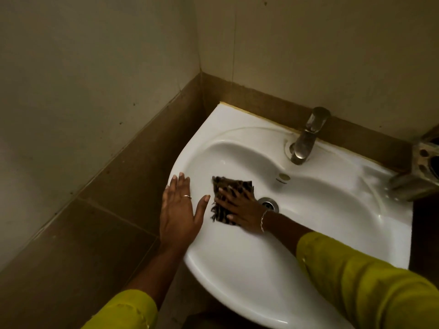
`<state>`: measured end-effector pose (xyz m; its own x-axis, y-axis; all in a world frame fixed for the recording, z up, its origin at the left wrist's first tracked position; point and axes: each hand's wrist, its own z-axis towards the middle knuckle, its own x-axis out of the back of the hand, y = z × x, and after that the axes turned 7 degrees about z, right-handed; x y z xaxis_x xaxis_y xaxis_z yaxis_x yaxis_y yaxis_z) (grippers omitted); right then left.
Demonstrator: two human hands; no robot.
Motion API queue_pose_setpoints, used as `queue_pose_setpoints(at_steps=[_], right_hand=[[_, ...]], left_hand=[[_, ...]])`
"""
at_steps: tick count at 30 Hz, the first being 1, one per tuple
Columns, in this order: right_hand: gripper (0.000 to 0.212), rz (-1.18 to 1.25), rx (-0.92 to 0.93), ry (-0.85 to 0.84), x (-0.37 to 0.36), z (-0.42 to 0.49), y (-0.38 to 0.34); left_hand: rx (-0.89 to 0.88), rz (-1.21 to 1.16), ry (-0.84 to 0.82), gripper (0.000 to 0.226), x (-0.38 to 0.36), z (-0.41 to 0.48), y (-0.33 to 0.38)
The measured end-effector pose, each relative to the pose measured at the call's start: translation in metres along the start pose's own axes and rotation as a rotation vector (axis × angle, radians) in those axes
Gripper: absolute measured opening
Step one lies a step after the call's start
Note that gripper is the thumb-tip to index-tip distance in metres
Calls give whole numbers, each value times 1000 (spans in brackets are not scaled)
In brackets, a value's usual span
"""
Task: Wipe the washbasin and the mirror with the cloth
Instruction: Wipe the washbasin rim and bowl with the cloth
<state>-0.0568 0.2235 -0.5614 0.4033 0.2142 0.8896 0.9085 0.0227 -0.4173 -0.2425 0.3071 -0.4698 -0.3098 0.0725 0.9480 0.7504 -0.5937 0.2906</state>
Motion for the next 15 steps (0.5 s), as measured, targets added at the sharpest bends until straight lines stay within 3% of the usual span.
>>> queue_pose_setpoints(at_steps=[5,11,15], right_hand=[[82,-146,-108,51,15,11,19],[91,76,-453,174,-9,2,-10],[94,153,-389,97,-17,-18,-23]], left_hand=[[-6,-9,6,90,-2,1,0],[-5,3,7,80,-1,0,0],[0,-3,4,82,-1,1,1]])
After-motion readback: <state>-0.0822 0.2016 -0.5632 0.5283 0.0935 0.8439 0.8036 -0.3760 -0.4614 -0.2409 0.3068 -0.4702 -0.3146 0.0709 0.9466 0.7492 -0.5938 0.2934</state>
